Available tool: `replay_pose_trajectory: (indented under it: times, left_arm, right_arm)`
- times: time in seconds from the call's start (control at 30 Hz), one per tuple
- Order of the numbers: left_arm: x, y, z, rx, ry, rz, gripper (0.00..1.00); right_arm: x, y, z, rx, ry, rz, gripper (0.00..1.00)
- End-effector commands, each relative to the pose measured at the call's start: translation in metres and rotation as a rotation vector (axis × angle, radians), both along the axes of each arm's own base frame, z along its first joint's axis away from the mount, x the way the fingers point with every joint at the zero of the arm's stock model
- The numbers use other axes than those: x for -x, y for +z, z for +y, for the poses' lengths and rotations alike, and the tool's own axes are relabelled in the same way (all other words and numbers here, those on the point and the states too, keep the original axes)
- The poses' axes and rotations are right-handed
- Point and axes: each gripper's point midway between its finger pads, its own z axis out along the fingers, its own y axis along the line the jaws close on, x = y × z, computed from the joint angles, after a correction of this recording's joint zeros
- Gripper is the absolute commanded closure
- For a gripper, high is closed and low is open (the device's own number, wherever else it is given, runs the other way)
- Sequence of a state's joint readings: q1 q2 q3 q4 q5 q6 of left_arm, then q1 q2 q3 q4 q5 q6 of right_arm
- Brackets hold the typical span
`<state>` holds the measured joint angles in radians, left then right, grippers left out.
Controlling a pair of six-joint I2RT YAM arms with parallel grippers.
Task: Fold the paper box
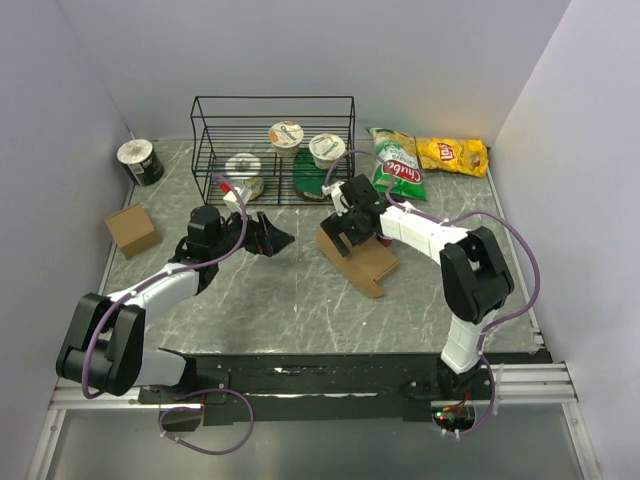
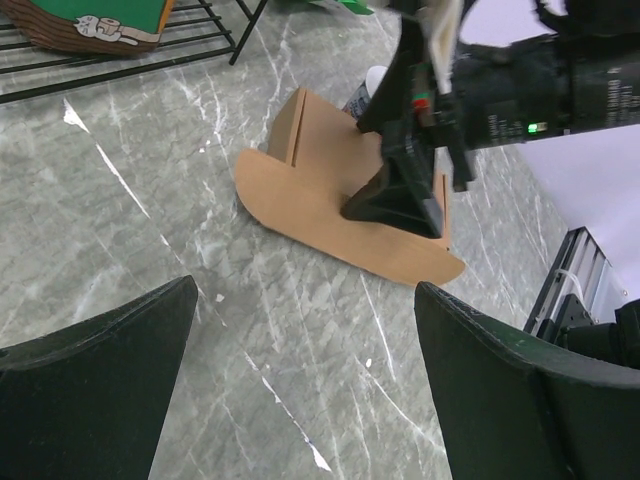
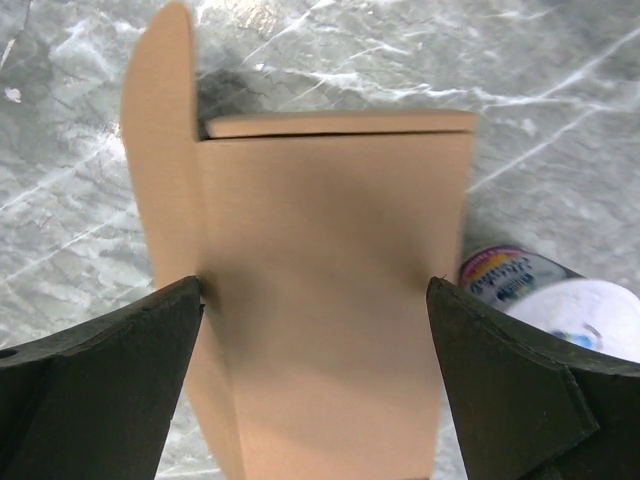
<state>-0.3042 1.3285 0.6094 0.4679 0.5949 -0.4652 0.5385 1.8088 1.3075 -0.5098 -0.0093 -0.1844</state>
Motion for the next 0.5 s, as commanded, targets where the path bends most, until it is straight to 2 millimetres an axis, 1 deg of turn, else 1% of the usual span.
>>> replay_pose_trajectory:
  times: [0.0, 0.1, 0.2, 0.27, 0.37, 0.4, 0.47]
  left_arm:
    - [0.002, 0.010, -0.004, 0.021, -0.039, -0.059, 0.04]
    - [0.003, 0.010, -0.005, 0.025, -0.047, -0.059, 0.04]
    - [0.003, 0.010, -0.005, 0.026, -0.049, -0.060, 0.04]
    - [0.003, 0.010, -0.006, 0.027, -0.051, -0.058, 0.04]
    - [0.003, 0.010, -0.006, 0.028, -0.053, -0.061, 0.04]
    - [0.003, 0.011, -0.006, 0.029, -0.056, -0.064, 0.04]
    - [0.005, 0.013, -0.007, 0.037, -0.068, -0.078, 0.04]
  right_arm:
    - [-0.013, 0.000, -0.005, 0.005, -0.023, -0.007, 0.00]
    - [-0.016, -0.005, -0.014, 0.035, -0.050, -0.006, 0.00]
    - [-0.018, -0.010, -0.019, 0.047, -0.062, 0.005, 0.00]
    - [-0.017, -0.017, -0.019, 0.057, -0.063, 0.030, 0.00]
    - [-0.013, -0.021, -0.016, 0.047, -0.053, 0.059, 0.00]
    - [-0.007, -0.022, -0.007, -0.002, -0.023, 0.091, 0.01]
    - [-0.001, -0.019, 0.002, -0.048, -0.001, 0.116, 0.03]
